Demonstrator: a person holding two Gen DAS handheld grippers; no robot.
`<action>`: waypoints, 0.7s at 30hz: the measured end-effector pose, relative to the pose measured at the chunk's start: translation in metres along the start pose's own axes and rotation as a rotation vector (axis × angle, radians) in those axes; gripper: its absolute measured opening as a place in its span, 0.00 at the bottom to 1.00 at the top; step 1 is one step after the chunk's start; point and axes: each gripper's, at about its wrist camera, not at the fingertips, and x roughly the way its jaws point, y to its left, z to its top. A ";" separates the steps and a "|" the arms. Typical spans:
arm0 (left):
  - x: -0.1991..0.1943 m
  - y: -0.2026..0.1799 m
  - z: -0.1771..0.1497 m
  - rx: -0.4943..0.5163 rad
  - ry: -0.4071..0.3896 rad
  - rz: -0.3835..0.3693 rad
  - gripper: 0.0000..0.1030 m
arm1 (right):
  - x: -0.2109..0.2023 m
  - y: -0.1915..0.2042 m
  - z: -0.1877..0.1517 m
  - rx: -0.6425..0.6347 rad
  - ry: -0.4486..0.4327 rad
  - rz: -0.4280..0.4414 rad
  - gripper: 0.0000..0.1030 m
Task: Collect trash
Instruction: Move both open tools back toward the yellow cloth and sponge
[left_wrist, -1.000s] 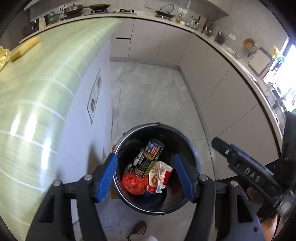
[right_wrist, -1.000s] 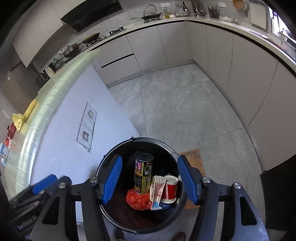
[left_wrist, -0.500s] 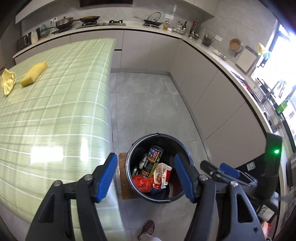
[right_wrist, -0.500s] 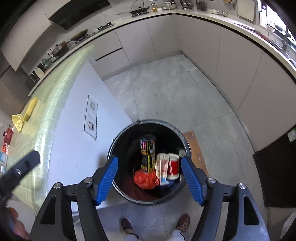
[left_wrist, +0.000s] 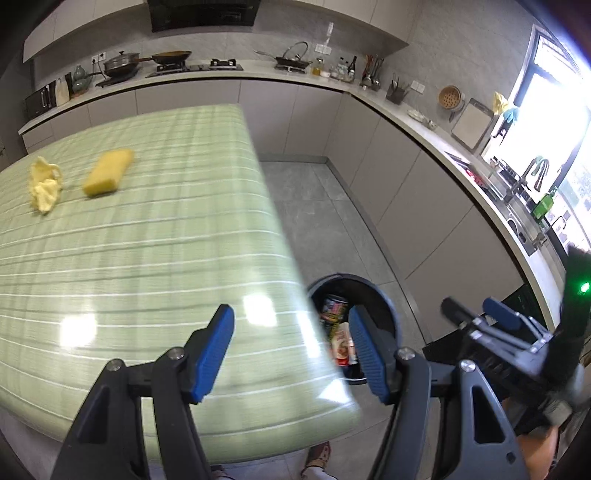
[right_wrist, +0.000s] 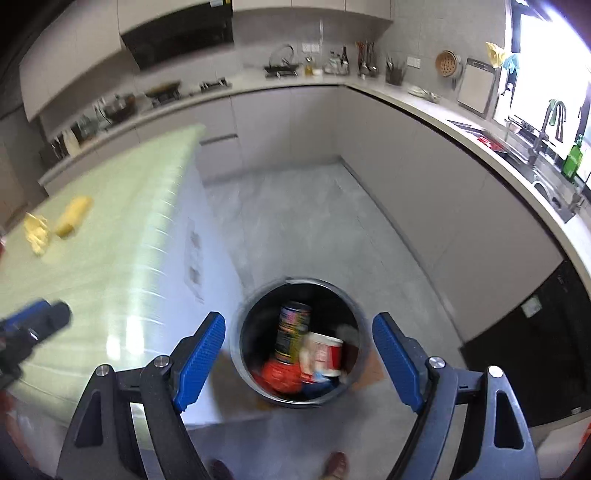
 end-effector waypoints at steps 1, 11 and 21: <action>-0.005 0.014 0.000 0.000 -0.007 0.006 0.64 | -0.005 0.011 0.001 0.017 -0.013 0.021 0.81; -0.037 0.133 -0.001 -0.038 -0.009 0.116 0.64 | -0.009 0.137 -0.005 0.038 -0.026 0.238 0.81; -0.040 0.231 0.010 -0.206 -0.025 0.219 0.64 | 0.014 0.241 0.022 -0.142 0.039 0.330 0.81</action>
